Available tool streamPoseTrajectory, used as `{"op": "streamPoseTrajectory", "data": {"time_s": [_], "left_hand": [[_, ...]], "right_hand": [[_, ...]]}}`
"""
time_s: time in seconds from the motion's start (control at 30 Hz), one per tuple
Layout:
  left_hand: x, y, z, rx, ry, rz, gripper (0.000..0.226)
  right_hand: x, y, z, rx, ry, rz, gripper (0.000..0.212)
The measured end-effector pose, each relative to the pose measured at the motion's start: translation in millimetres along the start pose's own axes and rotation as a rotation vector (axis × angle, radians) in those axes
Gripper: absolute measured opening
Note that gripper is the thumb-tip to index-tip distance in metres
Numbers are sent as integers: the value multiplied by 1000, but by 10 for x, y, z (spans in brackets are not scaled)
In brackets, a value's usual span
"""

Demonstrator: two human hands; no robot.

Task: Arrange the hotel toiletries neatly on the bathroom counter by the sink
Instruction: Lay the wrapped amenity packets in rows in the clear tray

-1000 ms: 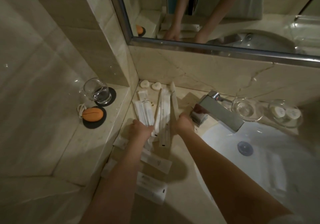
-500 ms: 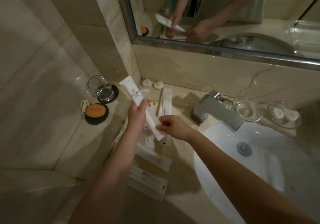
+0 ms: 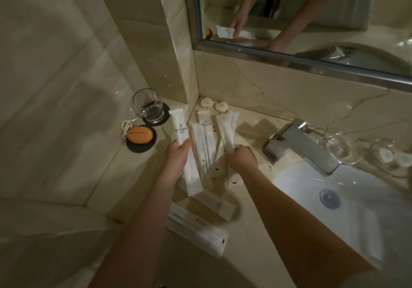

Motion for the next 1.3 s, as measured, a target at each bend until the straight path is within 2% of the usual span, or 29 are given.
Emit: {"op": "streamPoseTrajectory", "data": {"time_s": [0.17, 0.3, 0.4, 0.5, 0.63, 0.8, 0.9, 1.0, 1.17, 1.3], "left_hand": [[-17, 107, -87, -17, -23, 14, 21], [104, 273, -277, -36, 3, 50, 18], [206, 441, -487, -48, 39, 80, 17], [236, 665, -727, -70, 78, 110, 20], [201, 1083, -1031, -139, 120, 87, 20], [87, 1677, -1382, -237, 97, 135, 23], [60, 2095, -1566, -312, 114, 134, 23], [86, 2522, -1753, -370, 152, 152, 24], [109, 3256, -2014, -473, 172, 158, 13], [177, 3755, -2201, -536, 211, 137, 12]], "right_hand": [[9, -184, -86, 0, -130, 69, 23], [-28, -316, -461, -10, -318, 331, 18], [40, -367, -821, -51, -402, 433, 10], [271, -451, -1138, -40, -407, 457, 15], [750, -605, -1445, -3, -376, 535, 4], [1470, -787, -1736, 43, -289, 496, 26], [1889, -971, -1917, 109, -255, 481, 32], [2323, -1177, -2106, 189, -228, 486, 28], [3019, -1532, -2377, 340, -189, 483, 14], [3462, -1748, -2485, 399, -207, 593, 13]]}}
Point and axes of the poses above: each hand's wrist, its own z-axis towards the middle knuckle, its own y-axis out of the palm, x = y × z, the point moved 10 cm from there along z, towards the middle knuckle, and after that the axes turned 10 degrees about -x, right-handed, at the moved point
